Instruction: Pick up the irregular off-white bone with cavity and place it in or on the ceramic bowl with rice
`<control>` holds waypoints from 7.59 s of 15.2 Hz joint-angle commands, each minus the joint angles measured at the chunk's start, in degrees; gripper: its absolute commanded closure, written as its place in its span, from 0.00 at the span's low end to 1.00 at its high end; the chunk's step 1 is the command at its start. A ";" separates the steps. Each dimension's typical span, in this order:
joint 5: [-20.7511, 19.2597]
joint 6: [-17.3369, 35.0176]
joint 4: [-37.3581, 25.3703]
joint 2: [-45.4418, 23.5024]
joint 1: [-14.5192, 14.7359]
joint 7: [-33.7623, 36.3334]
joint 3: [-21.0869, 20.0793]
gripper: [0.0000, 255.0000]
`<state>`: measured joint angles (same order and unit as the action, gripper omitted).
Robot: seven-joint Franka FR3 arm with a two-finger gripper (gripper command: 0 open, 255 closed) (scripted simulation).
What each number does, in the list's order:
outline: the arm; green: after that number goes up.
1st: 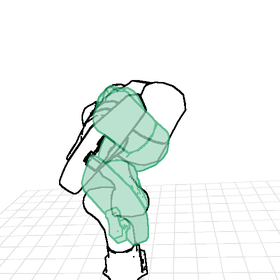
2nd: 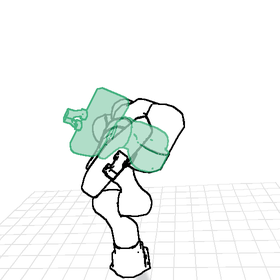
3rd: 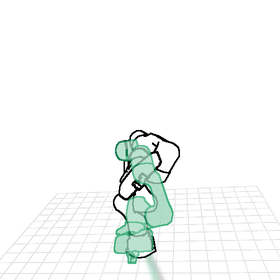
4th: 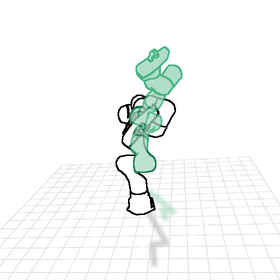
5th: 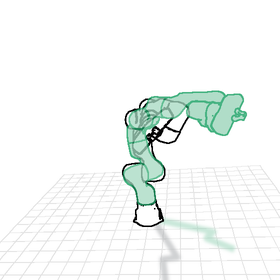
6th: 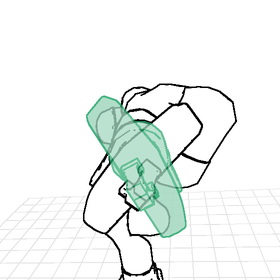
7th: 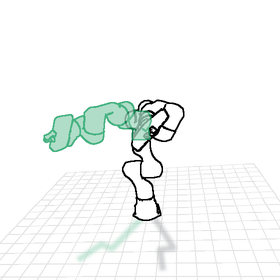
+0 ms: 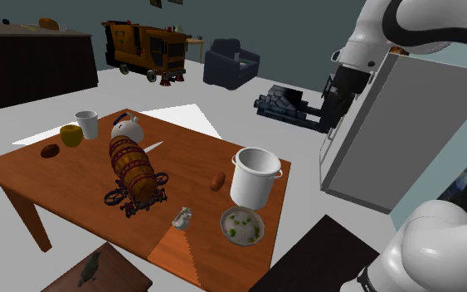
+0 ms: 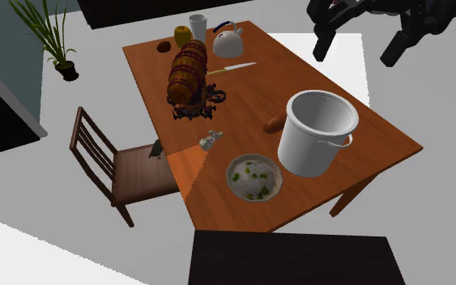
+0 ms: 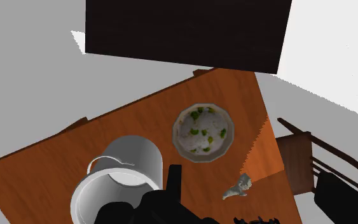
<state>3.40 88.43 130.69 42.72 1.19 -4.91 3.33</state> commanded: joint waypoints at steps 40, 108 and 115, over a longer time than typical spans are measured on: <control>-9.90 61.68 -11.30 -68.91 9.42 30.21 -12.50 0.00; -41.33 74.15 -22.76 -90.66 31.32 24.02 6.13 1.00; -40.57 71.54 -20.02 -85.30 30.44 21.99 4.88 1.00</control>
<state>-37.21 160.25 110.09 -43.43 31.69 17.28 8.31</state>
